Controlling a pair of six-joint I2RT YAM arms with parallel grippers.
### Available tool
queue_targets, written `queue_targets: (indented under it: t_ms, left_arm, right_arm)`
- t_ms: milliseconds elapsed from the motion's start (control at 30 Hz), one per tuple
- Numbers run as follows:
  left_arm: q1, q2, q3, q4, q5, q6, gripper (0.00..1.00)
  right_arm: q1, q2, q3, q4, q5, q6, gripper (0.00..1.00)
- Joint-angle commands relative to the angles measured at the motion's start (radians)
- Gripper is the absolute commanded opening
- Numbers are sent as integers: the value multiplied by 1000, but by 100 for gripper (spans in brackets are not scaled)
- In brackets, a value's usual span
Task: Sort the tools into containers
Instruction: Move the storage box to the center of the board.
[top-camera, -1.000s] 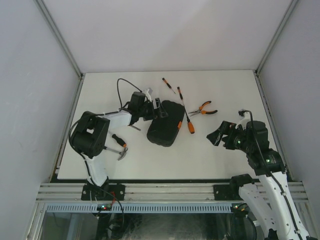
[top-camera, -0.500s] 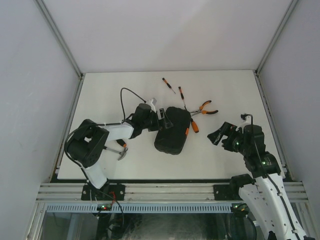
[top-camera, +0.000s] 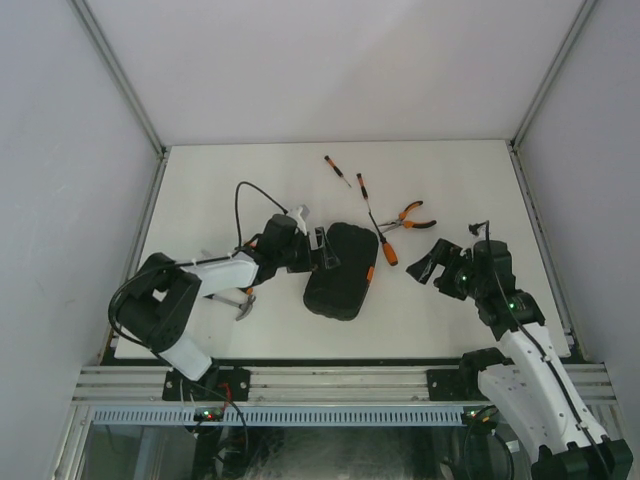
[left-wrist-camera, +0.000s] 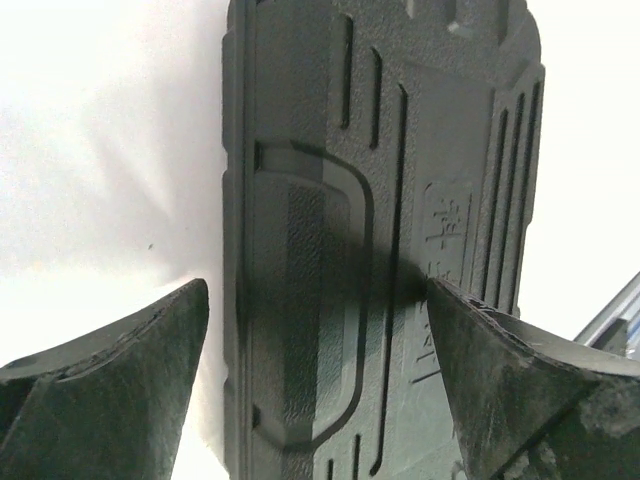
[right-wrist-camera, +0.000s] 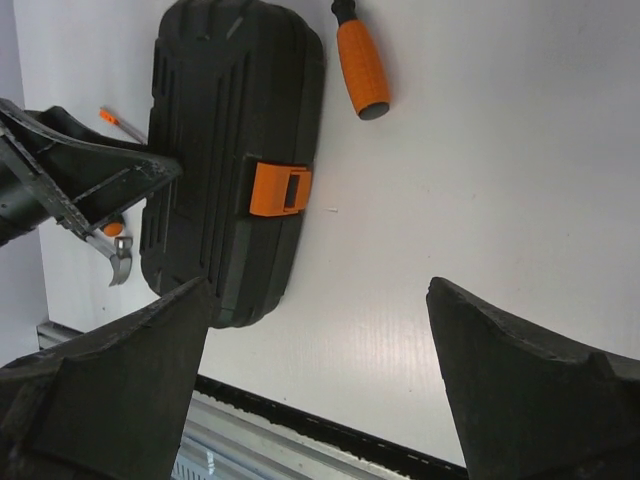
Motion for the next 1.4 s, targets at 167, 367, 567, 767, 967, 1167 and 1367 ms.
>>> queue_targets:
  t_ms: [167,367,567,767,967,1167,1367]
  left_arm:
    - [-7,-201,102,-234,-164,193,100]
    - [-14,-295,194,-410,-390,272,100]
    - [-5,-391,205,-454,-587,223,100]
    - [15,-451,146,-372,-496,226,99]
    - [34,-529,39,-242,-446,207,100]
    - [58,-523,43,-269,-299,230,100]
    - [58,-568,-32,-132,-218,231,100]
  right_arm:
    - [14,-37,-47,111,-38,12,90]
    - [14,-53,-56,107,-34,6,91]
    - [14,-42,-56,109,-48,-1,92]
    - [14,-22,-56,103,-38,5,92]
    - [13,-12,-56,88,-7,15,92]
    - [10,3,-56,89,25,29,92]
    - [10,19,-57,99,59,47,93]
